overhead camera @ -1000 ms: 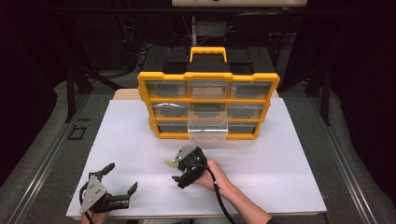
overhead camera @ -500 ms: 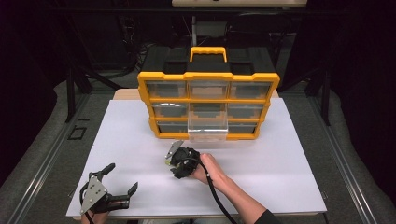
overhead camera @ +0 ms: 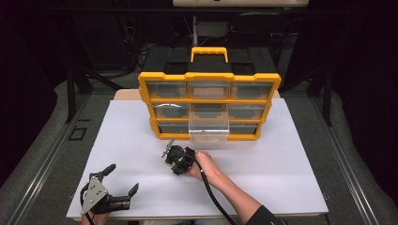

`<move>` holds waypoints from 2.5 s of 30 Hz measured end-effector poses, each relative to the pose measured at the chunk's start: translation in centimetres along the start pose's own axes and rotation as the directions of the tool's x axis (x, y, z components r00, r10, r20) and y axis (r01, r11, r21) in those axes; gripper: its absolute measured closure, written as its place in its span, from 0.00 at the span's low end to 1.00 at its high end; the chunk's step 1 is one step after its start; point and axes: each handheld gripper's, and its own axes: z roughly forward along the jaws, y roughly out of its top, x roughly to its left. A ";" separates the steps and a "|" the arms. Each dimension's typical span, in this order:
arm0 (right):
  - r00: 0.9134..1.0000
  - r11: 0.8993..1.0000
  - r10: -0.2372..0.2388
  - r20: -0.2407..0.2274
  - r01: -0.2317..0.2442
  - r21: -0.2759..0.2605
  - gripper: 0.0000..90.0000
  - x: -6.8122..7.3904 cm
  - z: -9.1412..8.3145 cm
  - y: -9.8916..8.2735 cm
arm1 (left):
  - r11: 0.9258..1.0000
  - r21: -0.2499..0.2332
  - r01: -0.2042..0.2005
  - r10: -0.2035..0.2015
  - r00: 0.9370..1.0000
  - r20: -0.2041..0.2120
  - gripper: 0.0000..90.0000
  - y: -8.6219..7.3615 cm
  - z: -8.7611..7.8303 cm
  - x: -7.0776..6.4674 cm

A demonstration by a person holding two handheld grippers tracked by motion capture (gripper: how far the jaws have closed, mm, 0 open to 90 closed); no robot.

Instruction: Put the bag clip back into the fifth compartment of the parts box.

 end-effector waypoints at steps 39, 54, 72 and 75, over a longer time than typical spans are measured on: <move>0.997 0.997 0.078 -0.010 -0.078 -0.004 0.88 -0.5 -2.0 -1.2 | 1.000 0.004 0.002 -0.002 1.000 0.000 0.00 0.0 0.0 0.0; 0.996 0.996 0.087 -0.001 -0.087 -0.005 0.88 -0.2 -3.1 -3.5 | 1.000 0.004 0.005 -0.005 1.000 -0.001 0.00 0.0 0.1 0.0; 0.993 0.993 0.114 0.019 -0.114 0.008 0.88 -0.7 -4.5 -6.0 | 1.000 0.008 0.004 -0.004 1.000 0.000 0.00 0.0 0.1 0.0; 0.991 0.991 0.130 0.027 -0.130 0.008 0.88 -1.0 -5.0 -6.7 | 1.000 0.008 0.003 -0.003 1.000 0.000 0.00 0.0 0.1 0.0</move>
